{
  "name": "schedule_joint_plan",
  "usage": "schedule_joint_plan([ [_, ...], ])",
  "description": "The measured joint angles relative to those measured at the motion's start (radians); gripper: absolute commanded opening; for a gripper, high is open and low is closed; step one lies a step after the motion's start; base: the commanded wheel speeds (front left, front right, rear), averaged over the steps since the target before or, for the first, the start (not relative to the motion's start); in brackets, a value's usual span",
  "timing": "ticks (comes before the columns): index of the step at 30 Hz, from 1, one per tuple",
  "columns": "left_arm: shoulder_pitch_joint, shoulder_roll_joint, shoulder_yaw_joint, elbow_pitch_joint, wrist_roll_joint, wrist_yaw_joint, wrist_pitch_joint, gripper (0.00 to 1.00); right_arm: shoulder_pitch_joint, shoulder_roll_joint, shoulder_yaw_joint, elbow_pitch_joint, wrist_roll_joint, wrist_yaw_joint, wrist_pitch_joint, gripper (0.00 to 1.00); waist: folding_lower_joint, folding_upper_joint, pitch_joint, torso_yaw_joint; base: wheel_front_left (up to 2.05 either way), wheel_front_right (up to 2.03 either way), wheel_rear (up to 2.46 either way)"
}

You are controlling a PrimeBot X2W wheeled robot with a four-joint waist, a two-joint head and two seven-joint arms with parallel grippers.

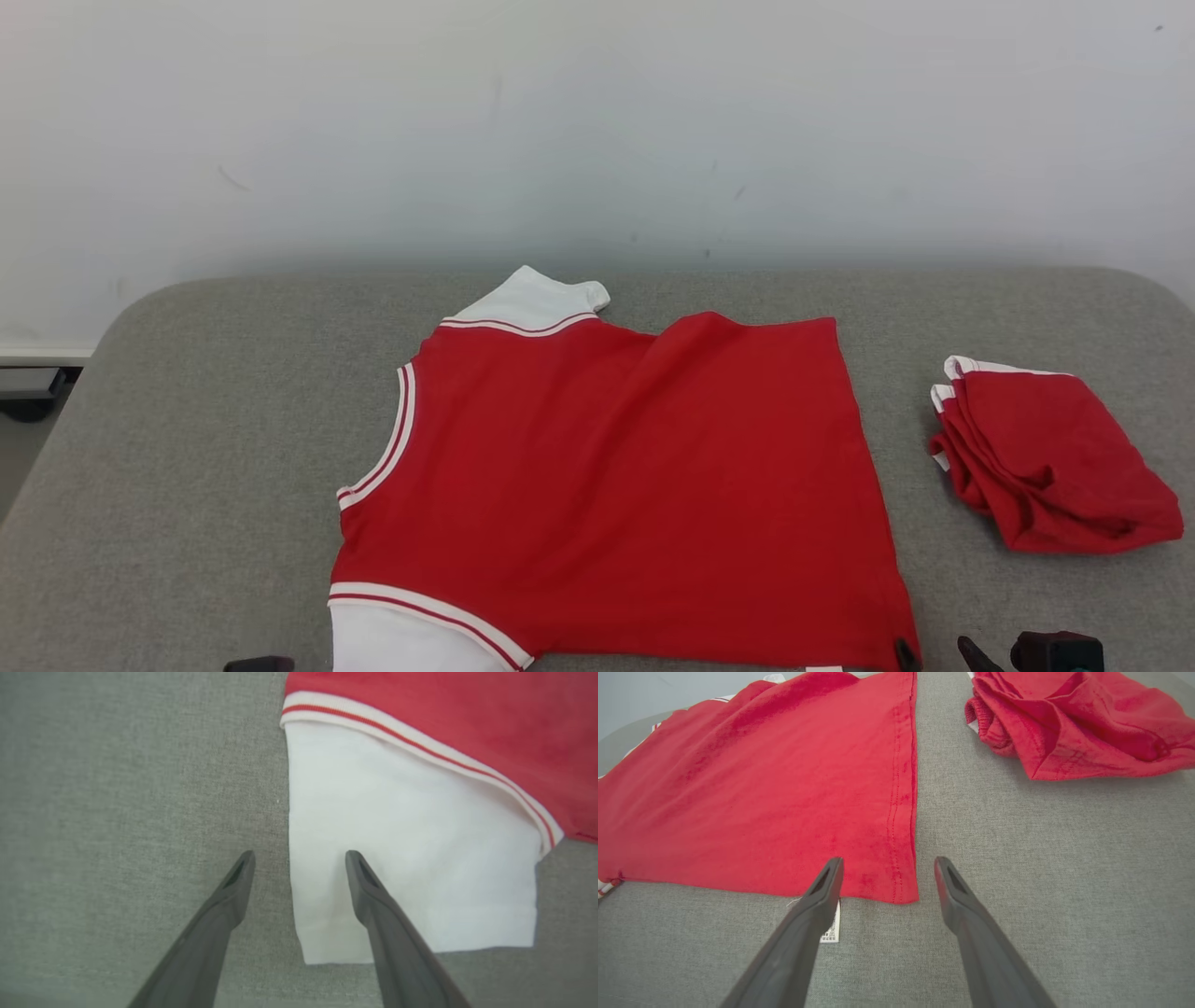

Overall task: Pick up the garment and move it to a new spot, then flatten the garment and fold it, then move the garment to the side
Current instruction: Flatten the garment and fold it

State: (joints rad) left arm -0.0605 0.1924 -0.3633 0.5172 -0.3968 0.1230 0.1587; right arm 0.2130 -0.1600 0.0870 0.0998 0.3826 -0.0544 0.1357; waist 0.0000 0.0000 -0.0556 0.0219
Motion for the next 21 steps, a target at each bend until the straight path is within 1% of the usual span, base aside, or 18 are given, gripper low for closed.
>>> schedule_joint_plan([
  [2, 0.002, -0.002, -0.003, 0.012, 0.0, 0.0, 0.03, 1.0, -0.001, 0.0, 0.0, 0.005, 0.0, -0.008, 0.016, 1.0, 0.0, 0.0, 0.002, 0.002, 0.0, 0.0, 0.0],
  [8, 0.014, -0.005, 0.0, 0.023, 0.0, 0.0, 0.086, 1.0, -0.005, 0.0, 0.0, 0.019, -0.011, -0.016, 0.05, 1.0, 0.0, 0.0, 0.006, 0.006, 0.0, 0.0, 0.0],
  [12, 0.011, -0.008, 0.005, 0.024, 0.0, 0.0, 0.109, 1.0, -0.022, 0.001, 0.002, 0.021, -0.015, -0.018, 0.061, 1.0, 0.0, 0.0, 0.008, 0.008, 0.0, 0.0, 0.0],
  [14, 0.01, -0.01, 0.007, 0.024, 0.0, 0.0, 0.118, 1.0, -0.022, 0.002, 0.002, 0.023, -0.015, -0.025, 0.068, 1.0, 0.0, 0.0, 0.009, 0.009, 0.0, 0.0, 0.0],
  [18, 0.01, -0.016, 0.004, 0.023, 0.0, 0.001, 0.141, 1.0, -0.031, 0.003, -0.001, 0.024, -0.015, -0.026, 0.073, 1.0, 0.0, 0.0, 0.011, 0.012, 0.0, 0.0, 0.0],
  [21, 0.01, -0.021, 0.001, 0.021, 0.0, 0.001, 0.154, 1.0, -0.04, 0.004, -0.002, 0.026, -0.018, -0.034, 0.081, 1.0, 0.0, -0.0001, 0.013, 0.014, 0.0, 0.0, 0.0],
])
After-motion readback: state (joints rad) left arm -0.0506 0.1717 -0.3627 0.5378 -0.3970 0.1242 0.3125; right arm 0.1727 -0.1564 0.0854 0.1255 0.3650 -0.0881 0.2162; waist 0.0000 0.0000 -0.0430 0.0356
